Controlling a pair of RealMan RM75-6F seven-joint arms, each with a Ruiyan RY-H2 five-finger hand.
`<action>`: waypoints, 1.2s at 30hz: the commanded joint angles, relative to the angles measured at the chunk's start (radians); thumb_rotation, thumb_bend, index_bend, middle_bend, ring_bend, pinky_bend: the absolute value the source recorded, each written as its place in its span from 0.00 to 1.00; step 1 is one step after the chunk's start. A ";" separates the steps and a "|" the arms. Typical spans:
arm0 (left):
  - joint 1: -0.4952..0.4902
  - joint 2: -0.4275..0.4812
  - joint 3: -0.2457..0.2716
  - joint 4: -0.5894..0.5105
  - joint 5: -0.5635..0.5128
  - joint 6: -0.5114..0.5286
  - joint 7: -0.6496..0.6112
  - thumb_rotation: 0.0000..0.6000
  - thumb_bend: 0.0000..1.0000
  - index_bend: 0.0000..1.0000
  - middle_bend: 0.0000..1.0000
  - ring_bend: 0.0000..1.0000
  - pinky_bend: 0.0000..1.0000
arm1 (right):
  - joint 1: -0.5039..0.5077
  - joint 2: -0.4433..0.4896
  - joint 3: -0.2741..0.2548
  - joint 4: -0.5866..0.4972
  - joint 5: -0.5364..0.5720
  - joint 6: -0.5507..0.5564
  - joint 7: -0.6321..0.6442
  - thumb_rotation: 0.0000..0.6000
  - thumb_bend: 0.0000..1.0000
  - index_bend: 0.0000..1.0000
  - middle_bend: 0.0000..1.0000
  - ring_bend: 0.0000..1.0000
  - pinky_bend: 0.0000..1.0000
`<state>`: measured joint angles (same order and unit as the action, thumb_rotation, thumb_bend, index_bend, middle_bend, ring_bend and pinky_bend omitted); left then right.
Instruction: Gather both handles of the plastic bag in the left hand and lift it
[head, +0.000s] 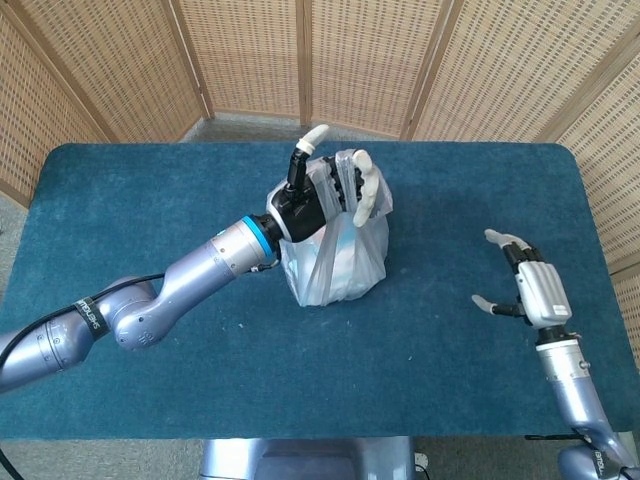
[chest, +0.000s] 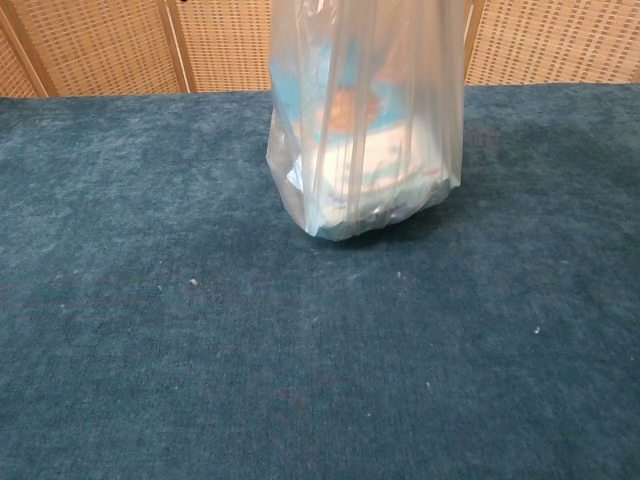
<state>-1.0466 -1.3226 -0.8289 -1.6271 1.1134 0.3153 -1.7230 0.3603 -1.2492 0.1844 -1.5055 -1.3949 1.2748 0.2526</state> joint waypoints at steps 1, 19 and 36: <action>-0.008 0.007 -0.019 -0.001 -0.026 -0.012 0.017 0.00 0.31 0.54 0.60 0.59 0.64 | -0.006 -0.004 -0.005 0.005 -0.004 0.007 -0.003 0.98 0.16 0.13 0.20 0.15 0.13; -0.070 0.055 -0.091 -0.006 -0.223 -0.040 0.190 0.00 0.40 0.54 0.60 0.59 0.64 | -0.041 -0.007 -0.031 0.030 -0.032 0.049 0.019 0.97 0.17 0.13 0.20 0.15 0.13; -0.137 0.096 -0.056 -0.032 -0.421 0.019 0.363 0.18 0.78 0.69 0.83 0.76 0.83 | -0.060 0.000 -0.036 0.035 -0.049 0.074 0.050 0.97 0.17 0.13 0.20 0.15 0.13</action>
<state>-1.1776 -1.2327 -0.8876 -1.6551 0.7067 0.3285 -1.3683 0.3000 -1.2489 0.1487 -1.4707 -1.4440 1.3490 0.3028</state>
